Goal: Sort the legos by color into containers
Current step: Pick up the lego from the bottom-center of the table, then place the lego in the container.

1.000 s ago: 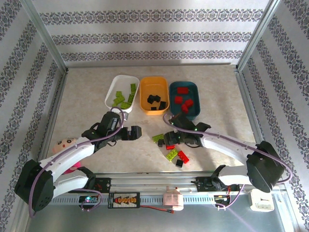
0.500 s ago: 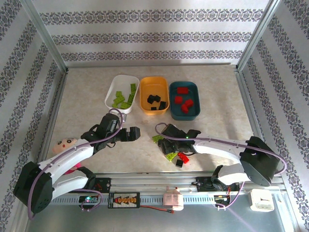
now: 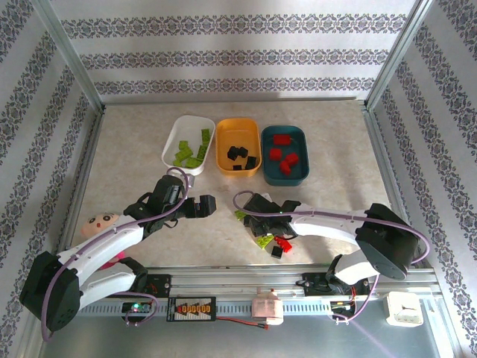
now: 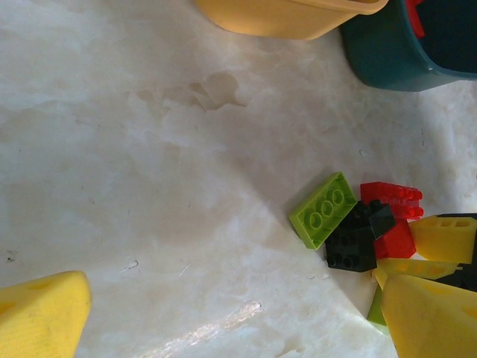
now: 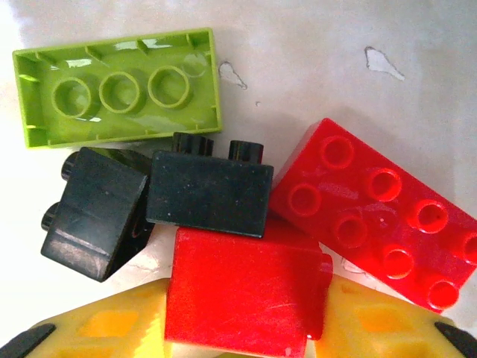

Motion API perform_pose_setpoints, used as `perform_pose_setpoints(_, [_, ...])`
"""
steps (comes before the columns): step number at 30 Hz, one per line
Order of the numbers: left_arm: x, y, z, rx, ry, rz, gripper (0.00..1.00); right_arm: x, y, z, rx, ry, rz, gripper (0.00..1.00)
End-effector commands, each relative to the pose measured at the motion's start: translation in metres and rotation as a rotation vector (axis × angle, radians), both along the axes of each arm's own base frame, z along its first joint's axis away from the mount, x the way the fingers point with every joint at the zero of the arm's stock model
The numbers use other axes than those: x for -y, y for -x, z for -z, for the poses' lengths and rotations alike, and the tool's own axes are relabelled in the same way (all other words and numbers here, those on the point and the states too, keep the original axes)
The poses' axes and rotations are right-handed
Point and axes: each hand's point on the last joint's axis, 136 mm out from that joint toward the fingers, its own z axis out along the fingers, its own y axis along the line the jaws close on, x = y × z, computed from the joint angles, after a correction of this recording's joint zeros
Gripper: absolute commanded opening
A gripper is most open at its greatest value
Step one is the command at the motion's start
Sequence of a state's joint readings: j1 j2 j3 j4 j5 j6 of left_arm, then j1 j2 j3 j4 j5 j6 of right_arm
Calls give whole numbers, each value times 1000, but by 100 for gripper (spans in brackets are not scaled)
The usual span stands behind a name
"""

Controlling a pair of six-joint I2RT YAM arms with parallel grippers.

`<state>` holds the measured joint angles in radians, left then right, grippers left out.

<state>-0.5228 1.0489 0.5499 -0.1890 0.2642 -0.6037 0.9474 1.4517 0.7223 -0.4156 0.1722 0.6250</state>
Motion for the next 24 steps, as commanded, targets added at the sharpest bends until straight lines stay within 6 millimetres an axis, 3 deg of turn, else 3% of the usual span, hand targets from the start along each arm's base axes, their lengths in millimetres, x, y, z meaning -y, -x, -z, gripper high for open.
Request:
perform_pose_setpoints(1, [-1, 1, -3, 15, -2, -2, 100, -7, -4, -15, 49, -25, -18, 39])
perform_pose_setpoints(7, [-2, 1, -4, 24, -6, -8, 100, -12, 1, -60, 115, -156, -68, 33])
perform_pose_setpoints(11, [-1, -1, -6, 31, 1, -7, 100, -5, -11, -100, 216, -200, -65, 32])
perform_pose_setpoints(13, [0, -2, -7, 35, 8, -9, 100, 5, -31, -116, 253, -204, -34, 32])
perform_pose_setpoints(17, [2, -3, -7, 29, 18, -10, 100, 32, -91, -138, 321, -204, 83, 31])
perform_pose_setpoints(20, [3, -2, -6, 22, 26, -10, 100, 56, -137, -137, 334, -189, 189, 31])
perform_pose_setpoints(24, [4, -1, -4, 12, 29, 0, 100, 77, -184, -116, 284, -171, 289, 30])
